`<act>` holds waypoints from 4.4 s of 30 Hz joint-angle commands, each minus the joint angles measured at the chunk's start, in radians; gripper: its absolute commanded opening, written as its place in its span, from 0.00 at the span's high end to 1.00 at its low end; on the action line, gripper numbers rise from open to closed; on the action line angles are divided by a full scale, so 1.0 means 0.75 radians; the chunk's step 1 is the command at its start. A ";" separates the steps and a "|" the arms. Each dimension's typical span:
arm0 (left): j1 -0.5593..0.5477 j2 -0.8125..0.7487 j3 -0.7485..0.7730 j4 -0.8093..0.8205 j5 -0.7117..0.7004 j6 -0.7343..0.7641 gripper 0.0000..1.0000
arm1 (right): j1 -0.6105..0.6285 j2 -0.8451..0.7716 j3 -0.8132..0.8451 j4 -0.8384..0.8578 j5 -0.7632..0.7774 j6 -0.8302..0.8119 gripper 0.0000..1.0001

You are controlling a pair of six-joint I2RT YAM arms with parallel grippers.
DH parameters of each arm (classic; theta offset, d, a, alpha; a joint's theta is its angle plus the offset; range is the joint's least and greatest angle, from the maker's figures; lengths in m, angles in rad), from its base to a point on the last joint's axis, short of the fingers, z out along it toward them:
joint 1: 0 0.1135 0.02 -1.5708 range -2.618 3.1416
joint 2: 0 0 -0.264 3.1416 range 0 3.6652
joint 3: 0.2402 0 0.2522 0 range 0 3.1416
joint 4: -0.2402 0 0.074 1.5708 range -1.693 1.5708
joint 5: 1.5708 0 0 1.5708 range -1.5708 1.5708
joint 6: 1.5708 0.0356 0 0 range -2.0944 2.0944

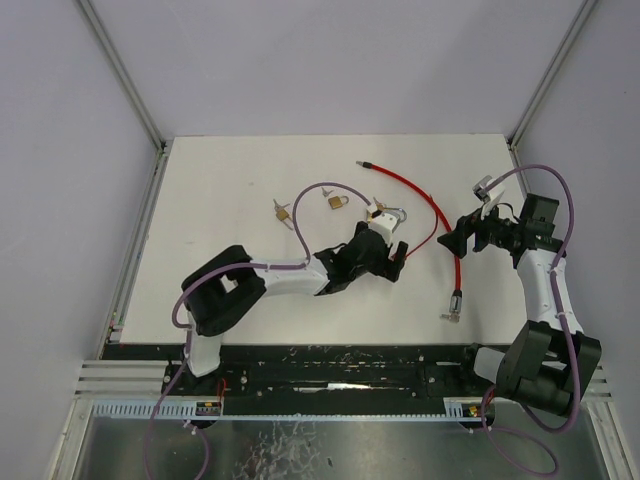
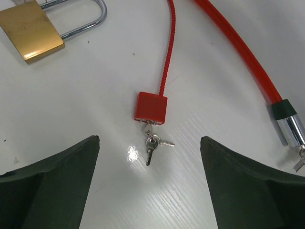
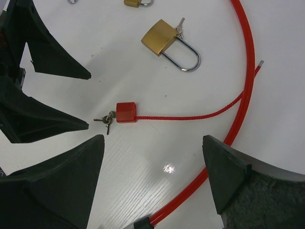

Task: Lock with the key
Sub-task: Pick up the lock from the center of the board.

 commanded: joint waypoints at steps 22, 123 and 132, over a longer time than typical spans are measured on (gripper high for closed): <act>-0.027 0.451 0.631 -0.525 -0.094 0.094 0.35 | -0.004 0.024 0.029 0.023 -0.002 0.028 0.11; 0.340 0.114 0.119 0.235 1.640 -0.373 1.00 | 0.395 -0.267 -0.261 -0.218 -0.045 -1.129 0.43; 0.340 0.120 0.126 0.226 1.635 -0.371 1.00 | 0.437 -0.257 -0.267 -0.235 -0.023 -1.156 0.64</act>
